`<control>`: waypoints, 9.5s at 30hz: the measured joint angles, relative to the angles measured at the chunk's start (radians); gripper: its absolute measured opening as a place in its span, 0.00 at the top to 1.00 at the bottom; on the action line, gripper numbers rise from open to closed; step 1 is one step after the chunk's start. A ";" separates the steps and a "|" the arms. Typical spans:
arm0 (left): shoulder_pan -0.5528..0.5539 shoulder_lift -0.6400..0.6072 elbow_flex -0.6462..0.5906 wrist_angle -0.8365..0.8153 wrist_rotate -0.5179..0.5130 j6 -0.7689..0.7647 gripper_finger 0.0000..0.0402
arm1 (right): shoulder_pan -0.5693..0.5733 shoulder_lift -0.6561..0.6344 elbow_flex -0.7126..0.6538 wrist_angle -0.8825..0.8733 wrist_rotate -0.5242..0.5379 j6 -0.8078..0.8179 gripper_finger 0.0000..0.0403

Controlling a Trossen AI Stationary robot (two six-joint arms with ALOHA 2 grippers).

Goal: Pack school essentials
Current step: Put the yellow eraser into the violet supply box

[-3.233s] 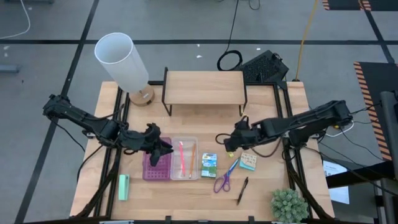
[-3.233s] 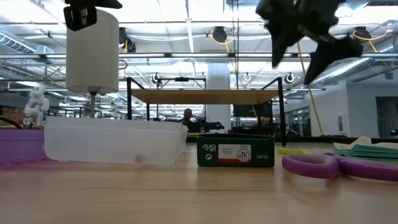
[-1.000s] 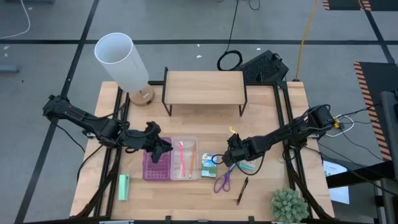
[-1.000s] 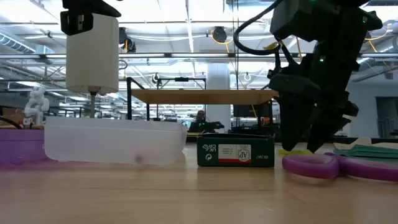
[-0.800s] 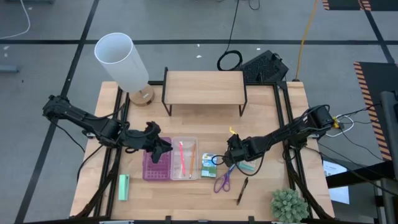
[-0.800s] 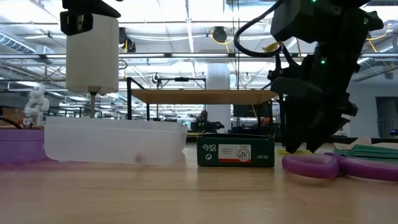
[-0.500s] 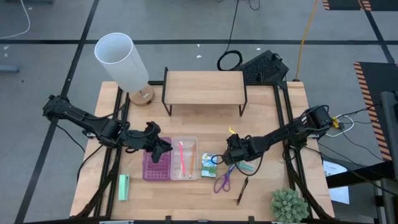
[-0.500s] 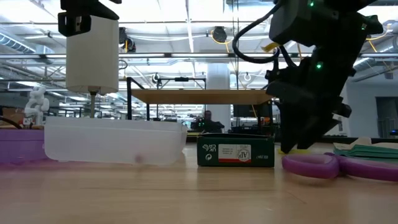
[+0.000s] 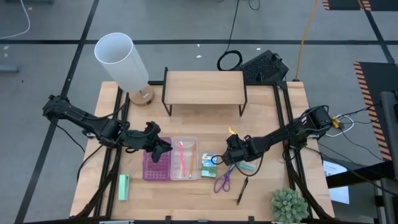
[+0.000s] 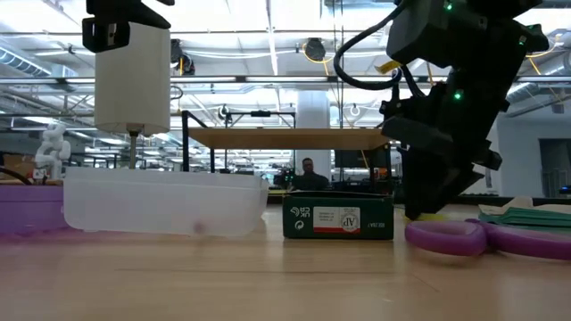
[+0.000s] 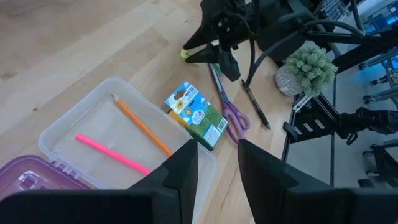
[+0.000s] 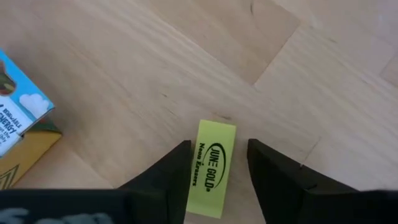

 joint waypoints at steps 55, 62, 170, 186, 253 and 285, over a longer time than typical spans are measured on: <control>0.000 0.000 0.000 -0.001 -0.037 0.023 0.71 | 0.007 -0.018 -0.006 0.098 -0.063 -0.123 0.84; 0.000 0.000 0.000 -0.031 -0.037 0.019 0.71 | 0.007 -0.046 -0.004 0.137 -0.088 -0.150 0.84; 0.359 0.502 0.000 0.728 0.471 -0.782 0.32 | -0.124 -0.266 -0.003 0.637 -0.177 -0.782 0.84; 0.339 0.536 0.001 0.752 0.417 -0.740 0.32 | -0.124 -0.265 -0.005 0.630 -0.177 -0.785 0.84; 0.364 0.448 0.000 0.820 0.610 -0.299 0.97 | -0.116 -0.391 -0.003 0.539 -0.250 -0.571 0.17; 0.387 0.152 0.001 0.228 0.877 0.372 0.97 | -0.116 -0.533 -0.003 0.334 -0.222 -0.197 0.17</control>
